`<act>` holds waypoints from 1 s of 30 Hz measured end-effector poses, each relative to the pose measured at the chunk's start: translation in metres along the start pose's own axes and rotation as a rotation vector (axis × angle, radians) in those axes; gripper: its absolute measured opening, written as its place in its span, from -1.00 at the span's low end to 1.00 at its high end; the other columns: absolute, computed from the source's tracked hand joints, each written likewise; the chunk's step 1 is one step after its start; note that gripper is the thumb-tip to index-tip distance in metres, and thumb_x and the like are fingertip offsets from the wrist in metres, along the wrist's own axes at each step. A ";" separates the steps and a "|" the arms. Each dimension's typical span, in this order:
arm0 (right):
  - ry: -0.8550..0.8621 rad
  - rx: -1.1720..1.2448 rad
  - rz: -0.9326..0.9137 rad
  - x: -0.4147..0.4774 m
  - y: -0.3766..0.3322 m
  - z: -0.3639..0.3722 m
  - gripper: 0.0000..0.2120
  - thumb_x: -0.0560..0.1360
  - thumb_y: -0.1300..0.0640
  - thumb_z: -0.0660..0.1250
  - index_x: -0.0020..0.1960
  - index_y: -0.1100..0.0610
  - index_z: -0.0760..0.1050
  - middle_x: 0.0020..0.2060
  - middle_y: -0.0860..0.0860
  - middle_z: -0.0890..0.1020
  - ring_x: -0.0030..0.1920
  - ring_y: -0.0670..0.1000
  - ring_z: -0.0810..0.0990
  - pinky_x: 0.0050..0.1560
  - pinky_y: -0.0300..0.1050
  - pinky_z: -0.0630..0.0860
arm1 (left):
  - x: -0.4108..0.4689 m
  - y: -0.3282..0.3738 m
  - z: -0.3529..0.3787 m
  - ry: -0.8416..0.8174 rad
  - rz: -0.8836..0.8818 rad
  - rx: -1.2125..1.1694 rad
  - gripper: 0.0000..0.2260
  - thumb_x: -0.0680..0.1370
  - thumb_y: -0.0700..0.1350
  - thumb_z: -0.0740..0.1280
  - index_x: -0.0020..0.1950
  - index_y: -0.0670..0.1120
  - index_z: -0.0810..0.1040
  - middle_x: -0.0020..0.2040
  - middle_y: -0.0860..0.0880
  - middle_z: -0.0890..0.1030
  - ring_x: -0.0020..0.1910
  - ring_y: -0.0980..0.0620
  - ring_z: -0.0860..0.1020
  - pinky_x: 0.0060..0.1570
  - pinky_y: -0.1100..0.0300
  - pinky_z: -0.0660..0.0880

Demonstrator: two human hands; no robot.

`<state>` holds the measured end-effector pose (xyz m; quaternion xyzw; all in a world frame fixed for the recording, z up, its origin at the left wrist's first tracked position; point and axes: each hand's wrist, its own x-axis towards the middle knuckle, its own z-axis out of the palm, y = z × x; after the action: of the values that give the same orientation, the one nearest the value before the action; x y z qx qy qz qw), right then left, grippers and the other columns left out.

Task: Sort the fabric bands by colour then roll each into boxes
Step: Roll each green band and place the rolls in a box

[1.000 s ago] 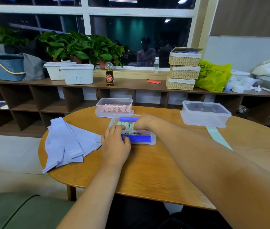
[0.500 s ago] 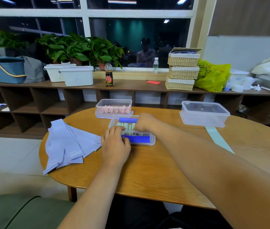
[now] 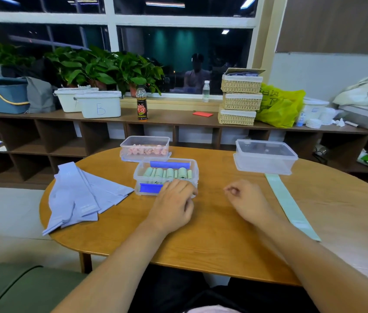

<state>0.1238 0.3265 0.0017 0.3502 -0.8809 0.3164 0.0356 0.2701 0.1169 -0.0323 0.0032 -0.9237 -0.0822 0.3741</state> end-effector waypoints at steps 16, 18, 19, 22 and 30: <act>-0.013 -0.566 0.360 -0.044 0.065 -0.015 -0.44 0.65 -0.30 0.00 0.42 0.00 0.49 0.39 0.06 0.52 0.34 0.17 0.45 0.29 0.16 0.40 | 0.034 0.063 0.053 -0.280 0.063 -0.113 -0.76 0.58 -0.01 0.30 0.24 0.07 0.57 0.15 0.18 0.56 0.15 0.12 0.46 0.21 0.01 0.46; -0.052 -0.543 0.315 -0.042 0.052 -0.009 -0.43 0.64 -0.32 0.03 0.43 -0.02 0.48 0.41 0.05 0.52 0.35 0.16 0.44 0.30 0.16 0.40 | 0.035 0.063 0.052 -0.291 0.040 -0.132 -0.75 0.59 0.00 0.30 0.26 0.07 0.58 0.15 0.18 0.57 0.14 0.14 0.45 0.22 0.03 0.47; -0.080 -0.525 0.298 -0.039 0.043 -0.006 -0.44 0.64 -0.33 0.04 0.43 -0.03 0.49 0.40 0.05 0.53 0.35 0.17 0.44 0.29 0.16 0.40 | 0.035 0.062 0.052 -0.293 0.024 -0.145 -0.74 0.59 0.00 0.30 0.27 0.07 0.58 0.15 0.18 0.57 0.14 0.15 0.45 0.22 0.04 0.47; -0.163 -0.433 0.234 -0.024 0.018 -0.001 -0.52 0.64 -0.28 0.09 0.37 -0.04 0.52 0.27 0.03 0.58 0.29 0.17 0.45 0.23 0.15 0.45 | 0.034 0.060 0.054 -0.282 -0.024 -0.166 -0.75 0.57 -0.01 0.30 0.24 0.07 0.57 0.12 0.17 0.58 0.11 0.11 0.47 0.18 0.01 0.49; -0.136 -0.130 0.020 -0.016 0.016 0.018 -0.67 0.64 0.03 0.22 0.37 -0.05 0.54 0.29 -0.07 0.63 0.27 0.11 0.46 0.27 0.06 0.47 | 0.032 0.060 0.051 -0.312 -0.081 -0.155 -0.81 0.59 -0.07 0.31 0.20 0.08 0.55 -0.01 0.23 0.44 0.02 0.14 0.42 0.05 0.13 0.39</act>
<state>0.1285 0.3345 -0.0260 0.3588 -0.9034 0.2345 -0.0049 0.2153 0.1814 -0.0373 -0.0015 -0.9606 -0.1676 0.2218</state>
